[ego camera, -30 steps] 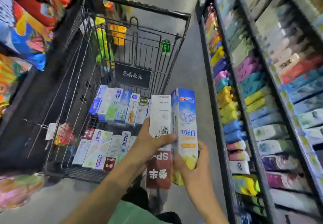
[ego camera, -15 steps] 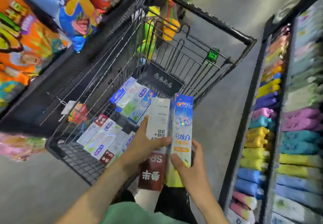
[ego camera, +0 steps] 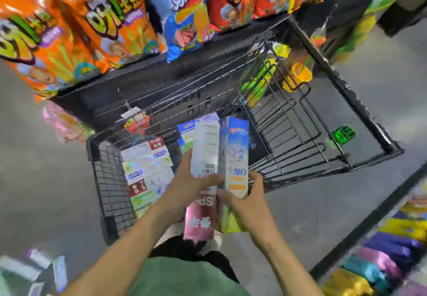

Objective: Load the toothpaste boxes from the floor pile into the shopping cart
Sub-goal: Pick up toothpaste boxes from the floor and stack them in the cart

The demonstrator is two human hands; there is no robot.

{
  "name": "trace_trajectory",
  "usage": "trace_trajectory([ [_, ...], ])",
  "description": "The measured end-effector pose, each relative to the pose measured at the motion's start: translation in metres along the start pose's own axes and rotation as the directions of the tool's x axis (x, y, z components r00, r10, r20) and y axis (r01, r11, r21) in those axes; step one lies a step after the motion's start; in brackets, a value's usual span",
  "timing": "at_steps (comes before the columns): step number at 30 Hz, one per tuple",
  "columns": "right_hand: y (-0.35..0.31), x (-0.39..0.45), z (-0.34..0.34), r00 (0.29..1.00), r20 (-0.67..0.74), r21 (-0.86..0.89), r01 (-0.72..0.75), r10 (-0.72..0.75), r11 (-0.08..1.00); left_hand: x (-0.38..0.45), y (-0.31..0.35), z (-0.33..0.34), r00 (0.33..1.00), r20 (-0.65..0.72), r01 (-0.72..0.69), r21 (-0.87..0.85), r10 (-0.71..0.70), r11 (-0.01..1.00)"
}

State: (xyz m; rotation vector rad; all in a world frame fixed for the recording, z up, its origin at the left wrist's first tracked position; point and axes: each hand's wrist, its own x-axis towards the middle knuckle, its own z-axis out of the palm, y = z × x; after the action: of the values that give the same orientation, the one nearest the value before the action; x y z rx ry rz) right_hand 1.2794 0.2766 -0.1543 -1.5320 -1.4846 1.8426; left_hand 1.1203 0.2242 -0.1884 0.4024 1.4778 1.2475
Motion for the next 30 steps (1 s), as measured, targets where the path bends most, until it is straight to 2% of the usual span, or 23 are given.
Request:
trace_trajectory([
  [3, -0.010, 0.015, 0.009, 0.999, 0.034, -0.016, 0.016, -0.015, 1.000, 0.007, 0.006, -0.012, 0.998, 0.005, -0.057, -0.025, 0.057, 0.998],
  [6, -0.015, 0.025, 0.011, 0.997, 0.068, -0.054, 0.049, -0.046, 0.997, 0.008, 0.009, -0.024, 0.995, -0.051, -0.085, -0.018, 0.084, 0.996],
  [11, -0.023, 0.056, -0.002, 0.988, 0.139, -0.226, 0.101, -0.070, 0.969, 0.007, 0.004, -0.037, 0.985, -0.172, -0.034, -0.063, 0.023, 0.997],
  [14, -0.026, 0.081, -0.016, 0.973, 0.218, -0.352, 0.156, -0.081, 0.923, 0.010, -0.002, -0.042, 0.970, -0.241, 0.013, -0.019, -0.017, 1.000],
  [19, -0.022, 0.134, -0.044, 0.915, 0.401, -0.580, 0.285, -0.037, 0.763, 0.017, -0.017, -0.033, 0.917, -0.389, 0.071, -0.056, -0.087, 0.996],
  [22, -0.014, 0.170, -0.060, 0.856, 0.517, -0.649, 0.388, 0.006, 0.655, 0.026, -0.028, -0.023, 0.839, -0.535, 0.105, -0.016, -0.097, 0.994],
  [25, -0.001, 0.202, -0.070, 0.779, 0.626, -0.661, 0.505, 0.036, 0.555, 0.033, -0.044, -0.015, 0.758, -0.638, 0.099, -0.087, -0.132, 0.991],
  [28, 0.018, 0.231, -0.076, 0.689, 0.724, -0.622, 0.628, 0.038, 0.467, 0.039, -0.052, -0.006, 0.732, -0.667, 0.095, -0.100, -0.137, 0.990],
  [30, 0.032, 0.250, -0.074, 0.660, 0.749, -0.628, 0.681, 0.058, 0.377, 0.043, -0.057, -0.004, 0.717, -0.680, 0.113, -0.099, -0.150, 0.989],
])
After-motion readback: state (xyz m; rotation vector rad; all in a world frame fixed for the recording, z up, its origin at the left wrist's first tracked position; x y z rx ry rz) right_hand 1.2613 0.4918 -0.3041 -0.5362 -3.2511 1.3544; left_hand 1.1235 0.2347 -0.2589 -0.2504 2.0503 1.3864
